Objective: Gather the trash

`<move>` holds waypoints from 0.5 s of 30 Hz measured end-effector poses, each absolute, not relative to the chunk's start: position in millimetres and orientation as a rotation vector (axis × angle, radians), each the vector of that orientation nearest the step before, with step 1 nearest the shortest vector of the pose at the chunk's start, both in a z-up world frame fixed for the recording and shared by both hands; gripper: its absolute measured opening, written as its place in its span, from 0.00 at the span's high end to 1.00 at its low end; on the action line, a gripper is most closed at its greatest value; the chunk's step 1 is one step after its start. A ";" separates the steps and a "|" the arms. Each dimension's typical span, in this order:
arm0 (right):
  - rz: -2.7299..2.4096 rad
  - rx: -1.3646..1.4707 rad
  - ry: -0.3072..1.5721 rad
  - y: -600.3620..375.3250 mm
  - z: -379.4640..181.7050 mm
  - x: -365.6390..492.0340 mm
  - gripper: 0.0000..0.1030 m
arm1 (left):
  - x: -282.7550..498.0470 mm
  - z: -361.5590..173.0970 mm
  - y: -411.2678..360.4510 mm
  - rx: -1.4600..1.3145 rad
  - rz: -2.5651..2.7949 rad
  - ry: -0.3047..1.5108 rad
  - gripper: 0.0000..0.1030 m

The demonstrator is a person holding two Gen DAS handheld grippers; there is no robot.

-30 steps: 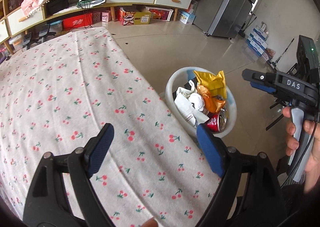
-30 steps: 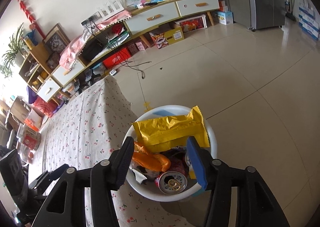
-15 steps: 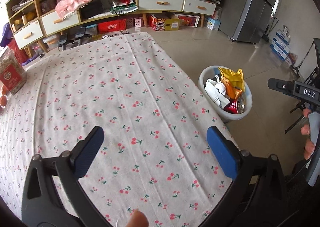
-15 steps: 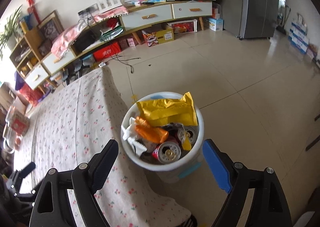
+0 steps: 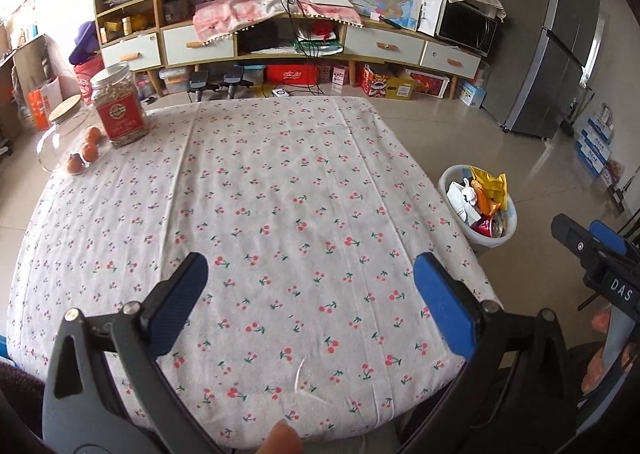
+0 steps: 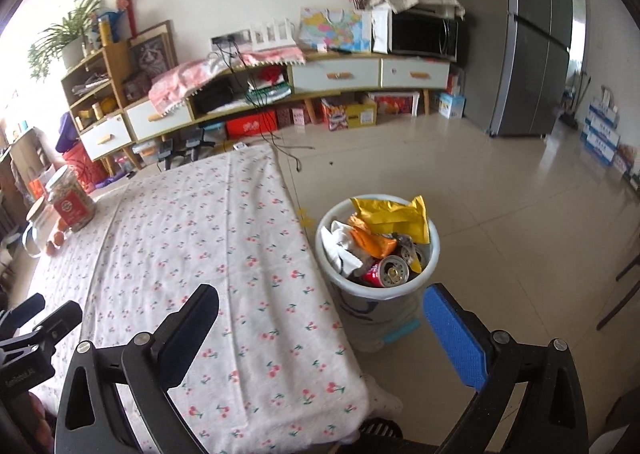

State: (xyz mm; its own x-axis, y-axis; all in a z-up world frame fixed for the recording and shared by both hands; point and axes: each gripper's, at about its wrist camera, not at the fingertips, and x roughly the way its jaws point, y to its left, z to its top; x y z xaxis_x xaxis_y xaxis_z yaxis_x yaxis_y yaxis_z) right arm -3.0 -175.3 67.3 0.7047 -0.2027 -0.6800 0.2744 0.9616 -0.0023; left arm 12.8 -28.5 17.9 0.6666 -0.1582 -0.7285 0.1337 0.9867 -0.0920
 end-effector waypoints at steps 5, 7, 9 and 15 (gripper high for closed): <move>-0.283 0.138 0.706 -154.8 55.9 -27.9 0.00 | -3.9 18.4 -12.3 -0.037 -0.110 0.792 0.01; -0.273 0.143 0.736 -150.7 46.5 -28.0 0.00 | -7.1 18.3 -8.0 -0.033 -0.099 0.782 0.01; -0.272 0.117 0.740 -144.8 44.7 -27.7 0.00 | -8.8 19.6 -4.3 -0.038 -0.095 0.773 0.01; -0.284 0.082 0.685 -132.7 56.7 -31.5 0.00 | -14.1 23.0 0.9 -0.059 -0.094 0.753 0.01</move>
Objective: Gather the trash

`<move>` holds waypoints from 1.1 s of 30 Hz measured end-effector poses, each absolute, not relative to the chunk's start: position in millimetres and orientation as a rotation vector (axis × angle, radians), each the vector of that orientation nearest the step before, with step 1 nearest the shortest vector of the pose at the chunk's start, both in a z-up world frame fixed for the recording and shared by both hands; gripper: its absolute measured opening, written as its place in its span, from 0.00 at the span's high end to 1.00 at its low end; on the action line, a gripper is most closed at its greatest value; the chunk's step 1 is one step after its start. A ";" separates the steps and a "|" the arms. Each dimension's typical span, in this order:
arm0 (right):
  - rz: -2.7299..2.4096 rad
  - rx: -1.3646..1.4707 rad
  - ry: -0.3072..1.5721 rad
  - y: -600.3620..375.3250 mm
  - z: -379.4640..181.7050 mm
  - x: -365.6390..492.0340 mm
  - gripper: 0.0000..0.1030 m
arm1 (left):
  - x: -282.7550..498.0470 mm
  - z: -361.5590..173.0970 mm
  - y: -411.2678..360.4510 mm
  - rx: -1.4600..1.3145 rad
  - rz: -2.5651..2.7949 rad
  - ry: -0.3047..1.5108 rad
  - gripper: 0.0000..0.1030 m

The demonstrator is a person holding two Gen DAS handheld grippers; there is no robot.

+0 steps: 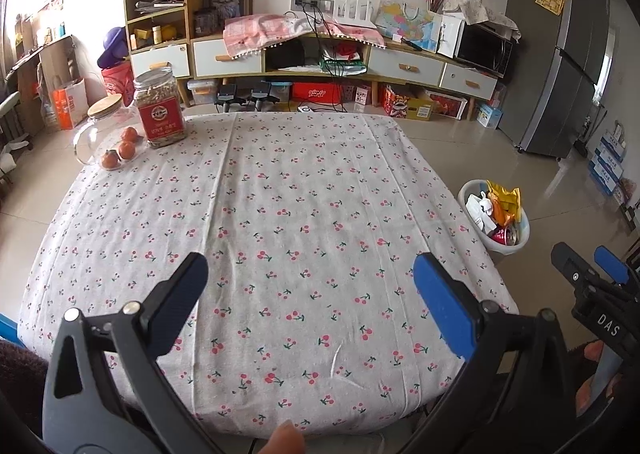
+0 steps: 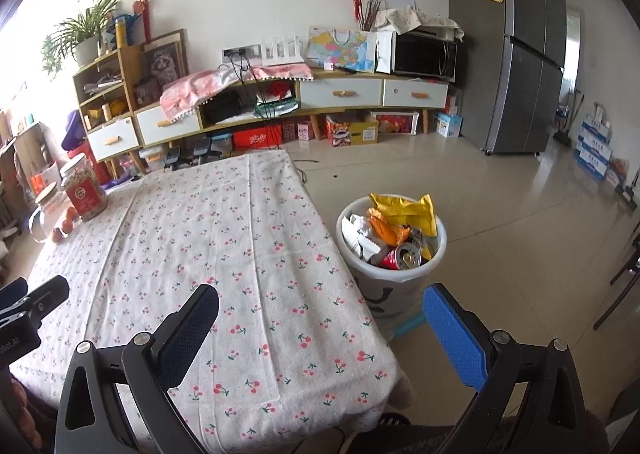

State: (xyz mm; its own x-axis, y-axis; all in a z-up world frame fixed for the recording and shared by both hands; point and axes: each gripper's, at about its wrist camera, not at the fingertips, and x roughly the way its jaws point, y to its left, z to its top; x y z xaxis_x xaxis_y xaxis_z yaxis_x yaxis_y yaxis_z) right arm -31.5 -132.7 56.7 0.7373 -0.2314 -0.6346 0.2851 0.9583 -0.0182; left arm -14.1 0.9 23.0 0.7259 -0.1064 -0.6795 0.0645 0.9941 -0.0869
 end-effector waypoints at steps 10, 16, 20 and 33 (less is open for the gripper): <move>-0.279 0.090 0.689 -129.7 53.8 -29.6 0.00 | -16.2 23.7 1.6 -0.063 -0.094 0.747 0.01; -0.277 0.096 0.692 -130.1 52.9 -29.7 0.00 | -16.9 25.7 0.9 -0.070 -0.098 0.747 0.01; -0.273 0.092 0.689 -128.1 52.5 -29.4 0.00 | -16.9 26.1 1.0 -0.066 -0.098 0.747 0.01; -0.266 0.093 0.688 -120.7 52.8 -28.4 0.00 | -18.4 28.1 -0.6 -0.068 -0.100 0.755 0.01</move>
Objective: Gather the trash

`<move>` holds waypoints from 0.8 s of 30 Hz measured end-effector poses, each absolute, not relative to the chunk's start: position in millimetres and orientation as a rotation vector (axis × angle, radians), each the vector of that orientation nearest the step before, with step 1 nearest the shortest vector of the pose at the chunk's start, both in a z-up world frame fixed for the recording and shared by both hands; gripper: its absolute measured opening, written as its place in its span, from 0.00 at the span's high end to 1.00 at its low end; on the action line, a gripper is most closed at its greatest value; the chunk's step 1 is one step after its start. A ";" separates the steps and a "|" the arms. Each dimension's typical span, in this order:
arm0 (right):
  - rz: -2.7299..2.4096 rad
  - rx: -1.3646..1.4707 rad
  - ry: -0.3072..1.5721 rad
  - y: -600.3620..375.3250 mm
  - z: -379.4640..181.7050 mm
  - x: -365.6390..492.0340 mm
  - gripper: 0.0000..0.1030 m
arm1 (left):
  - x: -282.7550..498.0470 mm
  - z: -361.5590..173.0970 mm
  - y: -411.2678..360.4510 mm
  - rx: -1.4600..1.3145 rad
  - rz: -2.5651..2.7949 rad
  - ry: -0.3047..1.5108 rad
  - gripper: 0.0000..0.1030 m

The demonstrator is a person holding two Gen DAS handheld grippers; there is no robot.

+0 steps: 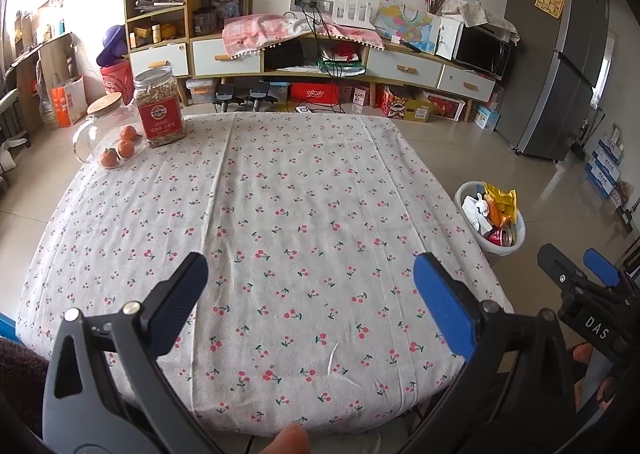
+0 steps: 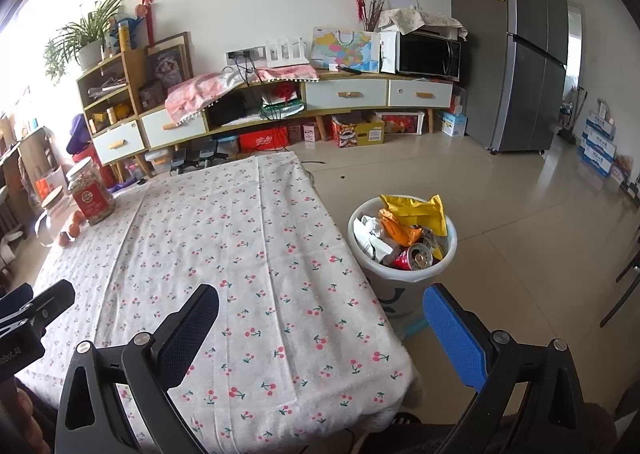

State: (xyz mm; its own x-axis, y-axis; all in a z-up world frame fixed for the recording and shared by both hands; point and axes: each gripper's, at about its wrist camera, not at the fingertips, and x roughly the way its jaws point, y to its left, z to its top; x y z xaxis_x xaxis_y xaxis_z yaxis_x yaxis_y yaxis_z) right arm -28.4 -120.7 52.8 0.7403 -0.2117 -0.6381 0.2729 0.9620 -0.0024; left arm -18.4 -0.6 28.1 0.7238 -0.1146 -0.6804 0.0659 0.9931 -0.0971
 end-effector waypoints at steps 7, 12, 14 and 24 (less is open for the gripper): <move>-0.264 0.095 0.682 -117.6 52.9 -28.1 0.00 | -18.6 29.0 0.1 -0.068 -0.098 0.751 0.01; -0.265 0.098 0.675 -117.9 53.4 -29.6 0.00 | -19.2 28.8 0.4 -0.068 -0.095 0.753 0.01; -0.265 0.100 0.673 -118.9 54.4 -29.8 0.00 | -19.2 28.6 0.6 -0.070 -0.093 0.758 0.01; -0.257 0.094 0.676 -118.4 54.7 -28.4 0.00 | -16.1 25.3 -1.2 -0.072 -0.081 0.778 0.01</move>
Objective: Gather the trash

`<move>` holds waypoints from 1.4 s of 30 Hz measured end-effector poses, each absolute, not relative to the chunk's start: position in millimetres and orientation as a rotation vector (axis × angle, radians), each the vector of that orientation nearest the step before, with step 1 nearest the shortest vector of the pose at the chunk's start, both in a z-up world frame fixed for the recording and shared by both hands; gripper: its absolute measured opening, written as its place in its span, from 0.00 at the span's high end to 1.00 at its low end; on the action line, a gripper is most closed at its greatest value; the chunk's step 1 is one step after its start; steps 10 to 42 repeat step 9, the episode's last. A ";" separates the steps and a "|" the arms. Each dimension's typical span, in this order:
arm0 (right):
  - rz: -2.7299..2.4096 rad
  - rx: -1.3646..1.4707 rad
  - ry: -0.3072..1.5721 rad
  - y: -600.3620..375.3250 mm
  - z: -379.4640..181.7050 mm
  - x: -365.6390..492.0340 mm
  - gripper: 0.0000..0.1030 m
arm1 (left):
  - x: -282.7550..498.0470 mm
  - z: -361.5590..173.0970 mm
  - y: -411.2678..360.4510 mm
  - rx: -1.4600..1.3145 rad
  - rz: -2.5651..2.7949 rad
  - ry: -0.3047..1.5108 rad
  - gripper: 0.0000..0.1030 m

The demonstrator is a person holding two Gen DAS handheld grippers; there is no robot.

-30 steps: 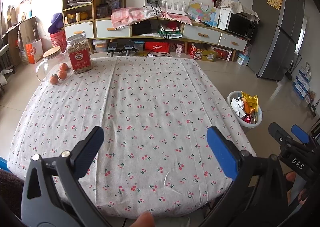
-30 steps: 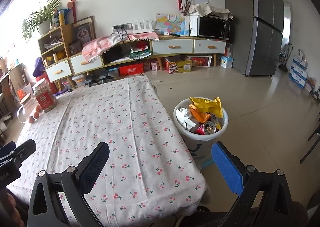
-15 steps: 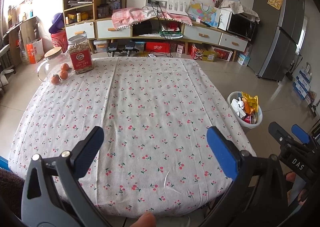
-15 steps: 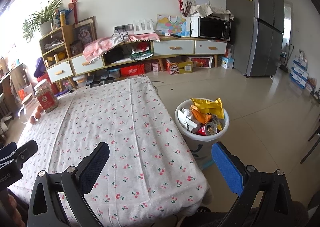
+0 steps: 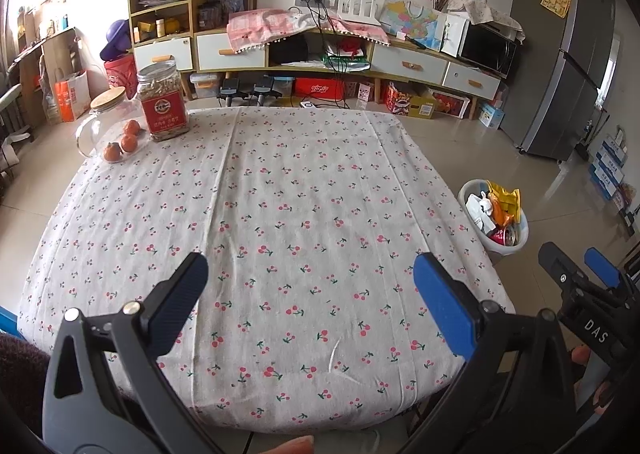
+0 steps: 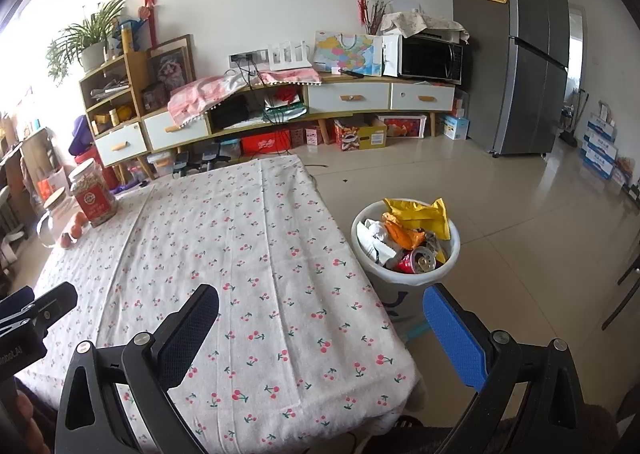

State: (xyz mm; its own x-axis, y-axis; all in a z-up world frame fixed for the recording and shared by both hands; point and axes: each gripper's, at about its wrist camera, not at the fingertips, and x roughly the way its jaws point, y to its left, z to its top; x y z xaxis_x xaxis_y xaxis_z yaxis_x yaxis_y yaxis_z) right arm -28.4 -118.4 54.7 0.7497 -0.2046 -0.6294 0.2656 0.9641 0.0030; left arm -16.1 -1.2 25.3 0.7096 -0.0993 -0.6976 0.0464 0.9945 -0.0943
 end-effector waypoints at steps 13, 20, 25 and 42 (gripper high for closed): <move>-0.237 0.090 0.683 -121.9 52.1 -20.3 0.00 | -10.3 19.0 -8.3 -0.042 -0.065 0.792 0.01; -0.237 0.090 0.683 -121.9 52.1 -20.3 0.00 | -10.3 19.0 -8.3 -0.042 -0.065 0.792 0.01; -0.237 0.090 0.683 -121.9 52.1 -20.3 0.00 | -10.3 19.0 -8.3 -0.042 -0.065 0.792 0.01; -0.237 0.090 0.683 -121.9 52.1 -20.3 0.00 | -10.3 19.0 -8.3 -0.042 -0.065 0.792 0.01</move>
